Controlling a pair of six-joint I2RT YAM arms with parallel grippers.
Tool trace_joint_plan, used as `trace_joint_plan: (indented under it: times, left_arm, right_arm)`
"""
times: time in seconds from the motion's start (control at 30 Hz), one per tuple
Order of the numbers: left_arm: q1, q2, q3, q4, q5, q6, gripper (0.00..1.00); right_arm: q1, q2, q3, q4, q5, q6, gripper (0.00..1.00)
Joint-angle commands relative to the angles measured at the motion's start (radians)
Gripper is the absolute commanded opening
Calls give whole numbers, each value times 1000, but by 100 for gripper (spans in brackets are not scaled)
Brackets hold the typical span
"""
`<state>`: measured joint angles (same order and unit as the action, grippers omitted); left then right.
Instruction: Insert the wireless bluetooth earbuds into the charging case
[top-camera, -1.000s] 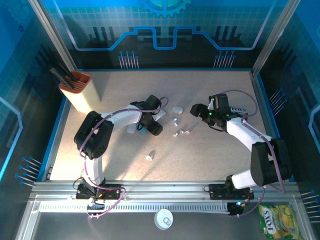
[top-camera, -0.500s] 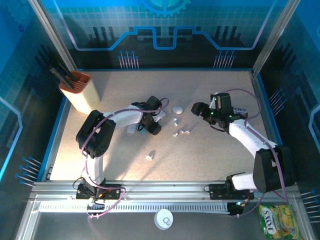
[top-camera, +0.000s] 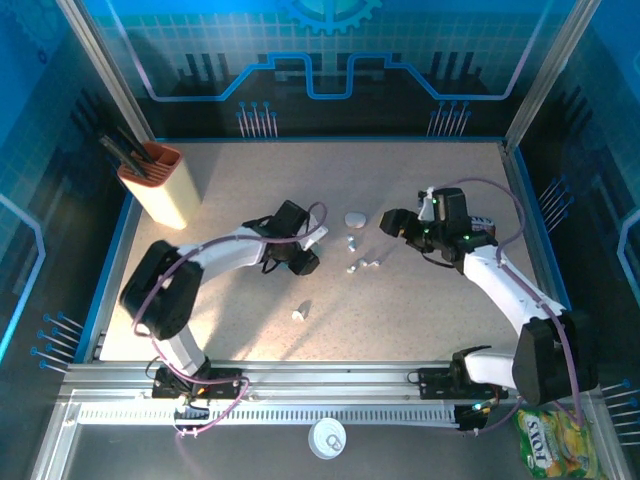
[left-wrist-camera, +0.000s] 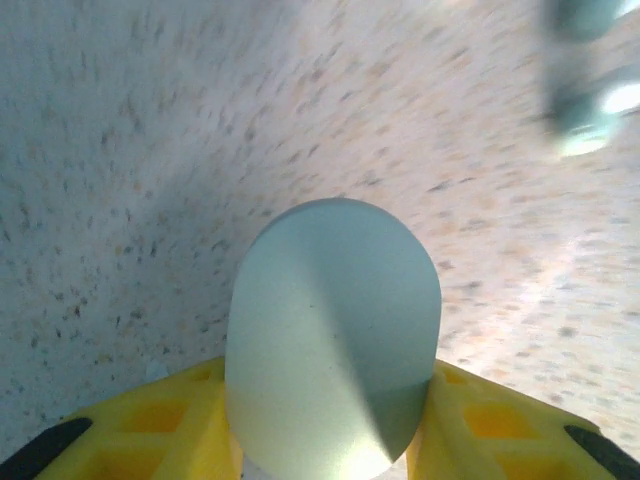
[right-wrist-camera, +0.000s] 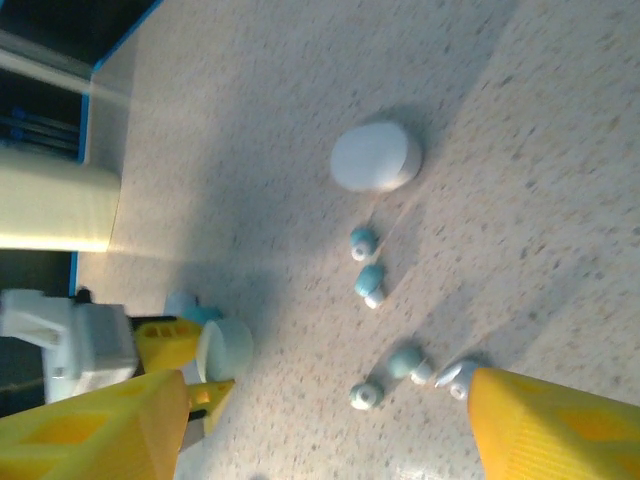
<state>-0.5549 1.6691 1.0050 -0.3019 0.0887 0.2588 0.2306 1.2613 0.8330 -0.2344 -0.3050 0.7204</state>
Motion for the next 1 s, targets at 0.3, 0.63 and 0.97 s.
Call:
trace_joint_plan:
  times: [0.3,0.63,0.97]
  left_arm:
    - [-13,-189,-210,517,330,147,41]
    - [-17,-205,-218,569,393,161,42]
    - [-17,-225,-220,515,394,201,43]
  right_arm:
    - [175,26,40,11,-182,19,74]
    - [252,138,97,79,-214,44,67]
    - [258,177,109,91,-209,46,38]
